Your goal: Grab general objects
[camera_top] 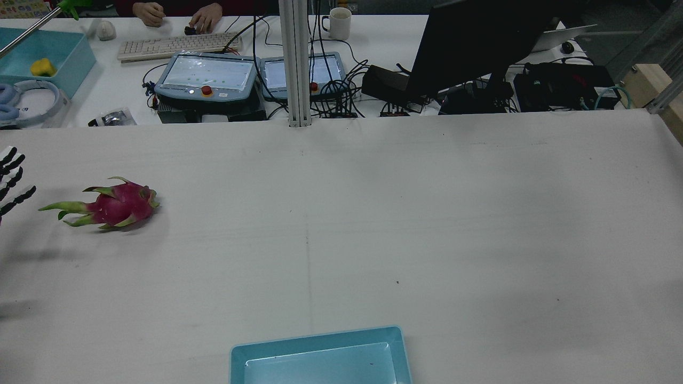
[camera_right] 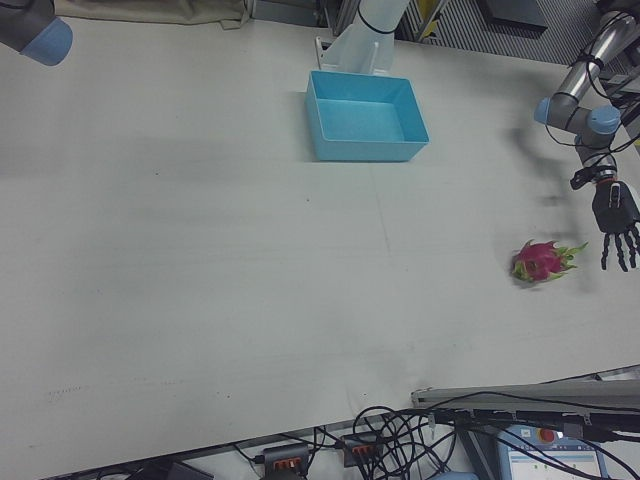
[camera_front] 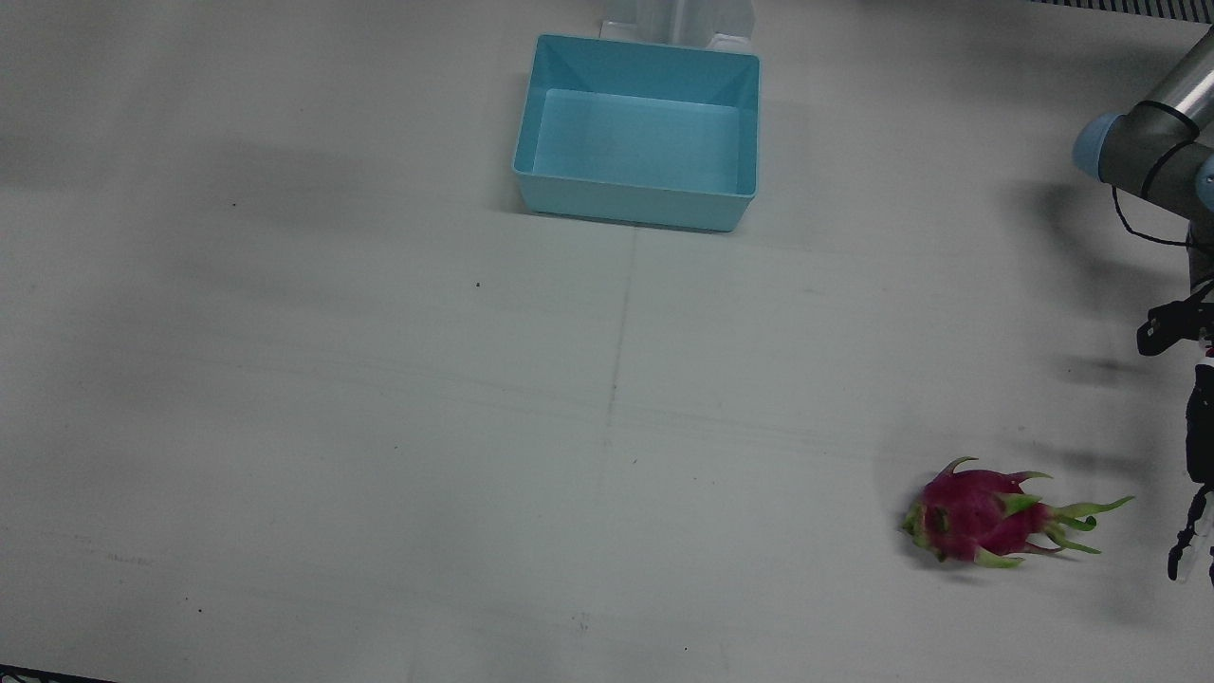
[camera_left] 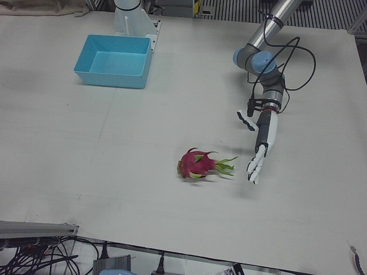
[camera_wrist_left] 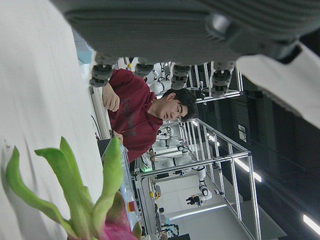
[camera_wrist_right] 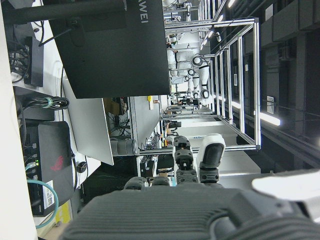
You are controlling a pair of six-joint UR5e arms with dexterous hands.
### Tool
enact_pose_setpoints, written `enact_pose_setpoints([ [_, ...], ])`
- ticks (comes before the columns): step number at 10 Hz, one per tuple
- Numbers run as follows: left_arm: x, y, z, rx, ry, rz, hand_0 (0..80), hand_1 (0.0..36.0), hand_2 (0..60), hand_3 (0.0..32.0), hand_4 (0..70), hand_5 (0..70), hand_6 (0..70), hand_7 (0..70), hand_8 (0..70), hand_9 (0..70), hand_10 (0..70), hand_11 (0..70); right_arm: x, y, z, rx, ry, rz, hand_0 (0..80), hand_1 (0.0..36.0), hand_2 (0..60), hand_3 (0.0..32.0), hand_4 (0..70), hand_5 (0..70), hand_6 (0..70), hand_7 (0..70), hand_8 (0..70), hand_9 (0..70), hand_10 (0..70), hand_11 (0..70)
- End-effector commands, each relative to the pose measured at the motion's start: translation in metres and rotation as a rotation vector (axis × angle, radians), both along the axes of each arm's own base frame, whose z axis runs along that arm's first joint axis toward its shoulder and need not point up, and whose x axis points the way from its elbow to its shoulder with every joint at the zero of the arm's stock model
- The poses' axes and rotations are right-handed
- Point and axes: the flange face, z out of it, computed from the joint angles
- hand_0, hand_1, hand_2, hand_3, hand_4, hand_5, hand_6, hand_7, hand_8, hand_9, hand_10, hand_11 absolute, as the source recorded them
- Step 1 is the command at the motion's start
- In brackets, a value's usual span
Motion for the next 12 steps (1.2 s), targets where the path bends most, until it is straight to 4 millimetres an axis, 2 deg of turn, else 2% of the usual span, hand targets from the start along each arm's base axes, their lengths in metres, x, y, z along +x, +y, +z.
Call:
enact_pose_setpoints([
  [1, 0.0, -0.0001, -0.0001, 0.001, 0.001, 0.0, 41.0, 0.0, 0.0, 22.6, 0.0, 7.7, 2.1, 13.3, 5.3, 1.2, 1.7, 2.7, -0.0001, -0.0008, -0.0007, 0.001, 0.0, 0.0, 0.0, 0.0, 0.0, 0.0, 0.0, 0.0, 0.0, 0.0, 0.0, 0.0, 0.0, 0.0],
  [3, 0.0, -0.0001, -0.0001, 0.001, 0.001, 0.0, 41.1, 0.0, 0.0, 20.8, 0.0, 8.1, 2.2, 13.3, 5.2, 1.2, 1.4, 2.3, 0.0, 0.0, 0.0, 0.0, 0.0, 0.0, 0.0, 0.0, 0.0, 0.0, 0.0, 0.0, 0.0, 0.0, 0.0, 0.0, 0.0, 0.0],
  [12, 0.0, -0.0001, -0.0001, 0.001, 0.001, 0.0, 41.1, 0.0, 0.0, 20.2, 0.0, 8.2, 2.3, 13.7, 5.1, 1.3, 1.5, 2.3, 0.0, 0.0, 0.0, 0.0, 0.0, 0.0, 0.0, 0.0, 0.0, 0.0, 0.0, 0.0, 0.0, 0.0, 0.0, 0.0, 0.0, 0.0],
])
